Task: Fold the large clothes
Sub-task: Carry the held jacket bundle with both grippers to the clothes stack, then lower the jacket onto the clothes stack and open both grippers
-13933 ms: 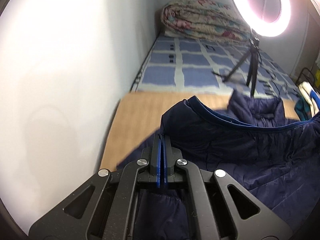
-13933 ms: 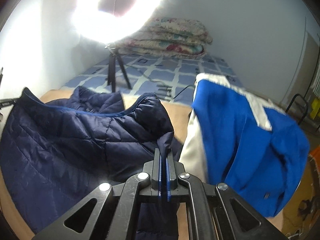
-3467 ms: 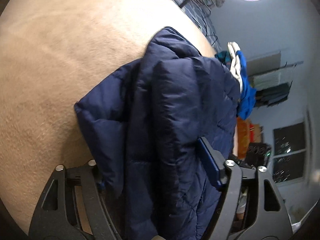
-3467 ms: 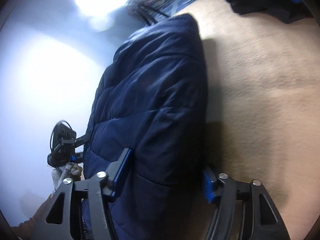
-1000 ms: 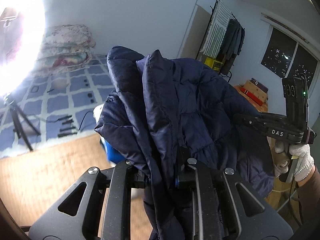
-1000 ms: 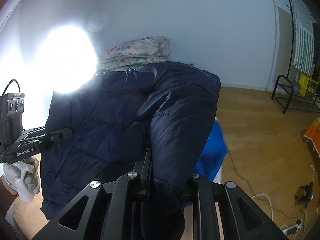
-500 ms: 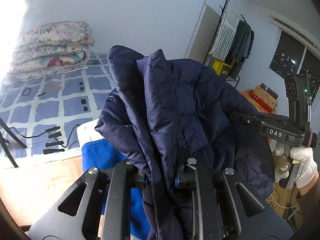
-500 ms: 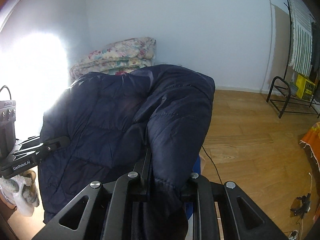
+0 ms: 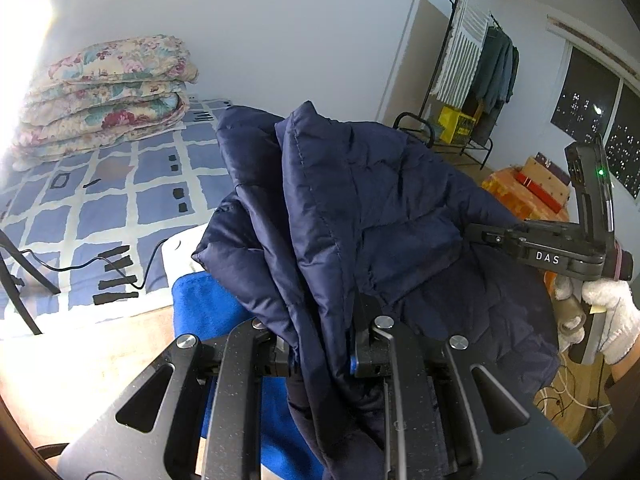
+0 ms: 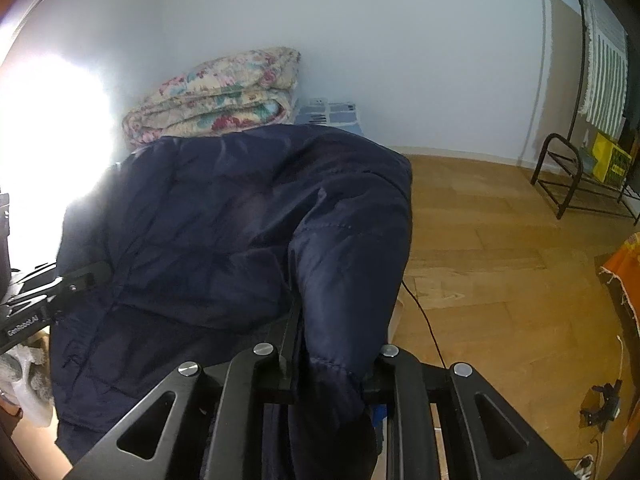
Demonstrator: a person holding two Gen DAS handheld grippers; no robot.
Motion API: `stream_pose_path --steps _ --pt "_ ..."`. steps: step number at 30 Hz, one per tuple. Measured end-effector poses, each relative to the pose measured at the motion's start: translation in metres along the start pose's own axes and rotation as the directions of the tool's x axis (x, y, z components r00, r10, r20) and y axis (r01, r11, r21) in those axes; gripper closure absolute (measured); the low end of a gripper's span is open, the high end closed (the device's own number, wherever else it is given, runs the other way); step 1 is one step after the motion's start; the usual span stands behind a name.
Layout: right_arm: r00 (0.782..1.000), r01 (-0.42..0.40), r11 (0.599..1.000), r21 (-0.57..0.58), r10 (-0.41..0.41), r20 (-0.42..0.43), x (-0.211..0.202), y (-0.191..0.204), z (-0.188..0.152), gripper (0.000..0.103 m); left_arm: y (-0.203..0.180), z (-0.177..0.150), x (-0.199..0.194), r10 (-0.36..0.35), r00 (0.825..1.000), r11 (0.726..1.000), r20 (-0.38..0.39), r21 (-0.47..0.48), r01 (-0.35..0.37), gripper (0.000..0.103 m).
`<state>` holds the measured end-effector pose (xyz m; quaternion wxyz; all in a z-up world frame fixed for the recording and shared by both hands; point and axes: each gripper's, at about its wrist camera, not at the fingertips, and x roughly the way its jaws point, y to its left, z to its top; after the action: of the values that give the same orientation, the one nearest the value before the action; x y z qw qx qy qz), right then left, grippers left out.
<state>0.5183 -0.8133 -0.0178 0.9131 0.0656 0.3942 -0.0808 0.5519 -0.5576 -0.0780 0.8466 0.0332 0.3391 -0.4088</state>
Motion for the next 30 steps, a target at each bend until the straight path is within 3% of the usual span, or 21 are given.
stream_pose_path --steps 4,6,8,15,23,30 --pt "0.998 0.062 0.998 0.003 -0.062 -0.026 0.011 -0.002 -0.003 0.071 -0.003 -0.004 0.000 0.024 1.000 1.000 -0.001 0.017 -0.024 0.082" --pt "0.993 0.112 0.993 0.025 -0.111 -0.040 0.014 -0.004 -0.005 0.058 -0.003 -0.006 -0.001 0.036 0.999 0.999 -0.003 0.010 -0.036 0.077" --pt "0.986 0.162 0.986 0.029 -0.161 -0.043 0.015 -0.005 -0.005 0.053 -0.002 -0.009 -0.003 0.042 0.999 0.999 -0.007 0.008 -0.041 0.072" --pt "0.976 0.217 0.975 0.039 -0.217 -0.004 -0.002 0.003 -0.005 0.047 0.004 -0.019 -0.021 0.068 0.998 0.998 0.005 0.007 -0.068 0.053" --pt "0.970 0.237 0.970 0.052 -0.240 0.049 -0.034 0.026 -0.011 0.046 0.007 -0.031 -0.060 0.069 0.997 0.998 0.035 0.008 -0.069 0.053" --pt "0.969 0.235 0.970 0.062 -0.239 0.070 -0.068 0.051 -0.028 0.046 -0.007 -0.039 -0.117 0.065 0.995 0.998 0.075 0.009 -0.066 0.053"
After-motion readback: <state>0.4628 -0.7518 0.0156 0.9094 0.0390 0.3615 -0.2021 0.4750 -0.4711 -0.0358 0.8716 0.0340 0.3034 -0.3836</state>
